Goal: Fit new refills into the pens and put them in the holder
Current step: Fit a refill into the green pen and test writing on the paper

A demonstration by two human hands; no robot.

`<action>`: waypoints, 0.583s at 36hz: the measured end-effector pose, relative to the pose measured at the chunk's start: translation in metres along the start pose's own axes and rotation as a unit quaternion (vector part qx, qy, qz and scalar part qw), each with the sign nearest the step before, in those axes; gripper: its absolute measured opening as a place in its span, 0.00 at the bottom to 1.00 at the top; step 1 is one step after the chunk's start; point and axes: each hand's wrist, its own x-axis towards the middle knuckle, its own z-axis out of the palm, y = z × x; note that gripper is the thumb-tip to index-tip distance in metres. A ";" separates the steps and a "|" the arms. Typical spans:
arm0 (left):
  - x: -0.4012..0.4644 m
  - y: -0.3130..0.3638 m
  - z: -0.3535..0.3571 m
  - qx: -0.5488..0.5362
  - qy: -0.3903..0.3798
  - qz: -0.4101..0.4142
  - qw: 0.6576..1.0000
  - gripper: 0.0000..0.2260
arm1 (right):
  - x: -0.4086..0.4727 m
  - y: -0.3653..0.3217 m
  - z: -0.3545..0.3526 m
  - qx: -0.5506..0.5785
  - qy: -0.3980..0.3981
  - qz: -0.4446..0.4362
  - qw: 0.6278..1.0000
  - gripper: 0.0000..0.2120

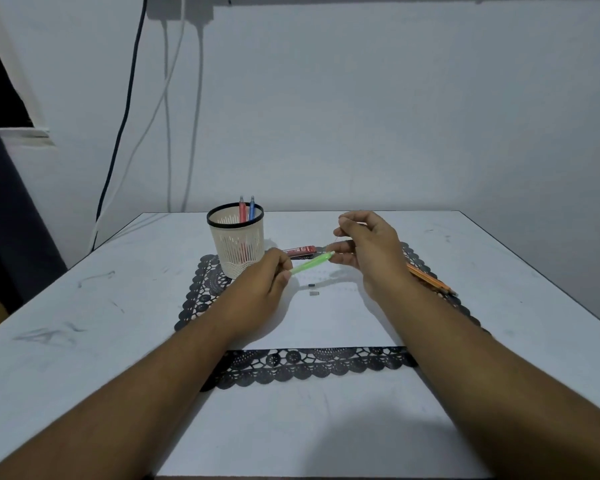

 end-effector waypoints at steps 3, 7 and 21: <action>0.003 -0.004 0.000 -0.002 0.012 -0.007 1.000 0.04 | -0.003 -0.003 0.004 0.015 0.009 -0.008 1.000 0.02; 0.003 -0.006 -0.001 0.009 0.015 -0.003 1.000 0.05 | -0.007 -0.005 0.007 0.020 0.016 -0.024 0.999 0.03; 0.001 -0.003 -0.001 0.012 0.022 -0.003 1.000 0.07 | -0.010 -0.013 0.004 0.043 0.034 -0.054 0.997 0.02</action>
